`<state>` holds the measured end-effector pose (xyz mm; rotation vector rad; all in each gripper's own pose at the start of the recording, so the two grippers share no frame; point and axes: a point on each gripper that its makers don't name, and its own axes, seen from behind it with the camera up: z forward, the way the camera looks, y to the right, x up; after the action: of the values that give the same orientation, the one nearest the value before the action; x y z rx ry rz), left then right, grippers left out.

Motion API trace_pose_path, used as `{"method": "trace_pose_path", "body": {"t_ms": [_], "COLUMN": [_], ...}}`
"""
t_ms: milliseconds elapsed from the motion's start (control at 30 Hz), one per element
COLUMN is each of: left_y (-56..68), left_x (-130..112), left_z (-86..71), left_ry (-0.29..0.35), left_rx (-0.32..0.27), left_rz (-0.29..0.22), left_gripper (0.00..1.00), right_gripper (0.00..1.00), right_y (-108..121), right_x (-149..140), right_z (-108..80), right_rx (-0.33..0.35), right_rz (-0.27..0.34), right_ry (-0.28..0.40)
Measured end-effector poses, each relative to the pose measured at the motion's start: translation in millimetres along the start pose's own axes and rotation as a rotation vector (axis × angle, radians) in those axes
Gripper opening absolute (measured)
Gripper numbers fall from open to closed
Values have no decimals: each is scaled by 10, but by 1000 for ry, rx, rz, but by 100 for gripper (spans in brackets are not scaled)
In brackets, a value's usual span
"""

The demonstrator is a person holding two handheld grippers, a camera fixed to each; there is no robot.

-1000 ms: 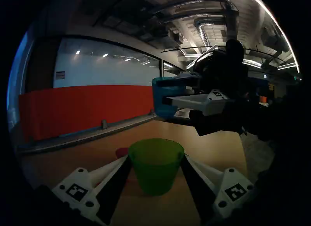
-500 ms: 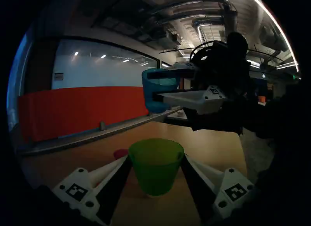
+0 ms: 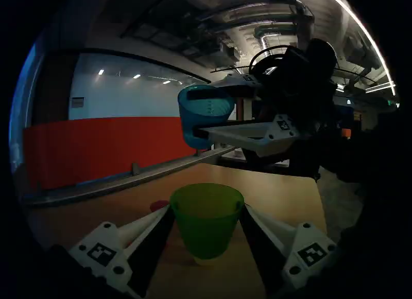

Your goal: Pour water

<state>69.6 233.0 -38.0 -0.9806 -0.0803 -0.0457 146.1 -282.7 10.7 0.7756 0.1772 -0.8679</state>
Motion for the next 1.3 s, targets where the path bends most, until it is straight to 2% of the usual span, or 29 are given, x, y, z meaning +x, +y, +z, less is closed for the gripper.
{"method": "trace_pose_path", "body": {"t_ms": [467,800,1300], "left_y": [-20,-59,-41], "left_x": [49,109,155], "left_z": [32,43,46], "left_ry": [6,19,22], "left_rx": [-4,0,-8], "left_rz": [1,-2,7], "left_gripper": [86,86,86], "right_gripper": [90,90,90], "right_y": [29,17,103], "right_x": [20,74,124], "right_z": [129,203,178], "right_rx": [15,28,11], "right_rz": [-130,-255,-366], "right_ry": [-22,-29,-31]}}
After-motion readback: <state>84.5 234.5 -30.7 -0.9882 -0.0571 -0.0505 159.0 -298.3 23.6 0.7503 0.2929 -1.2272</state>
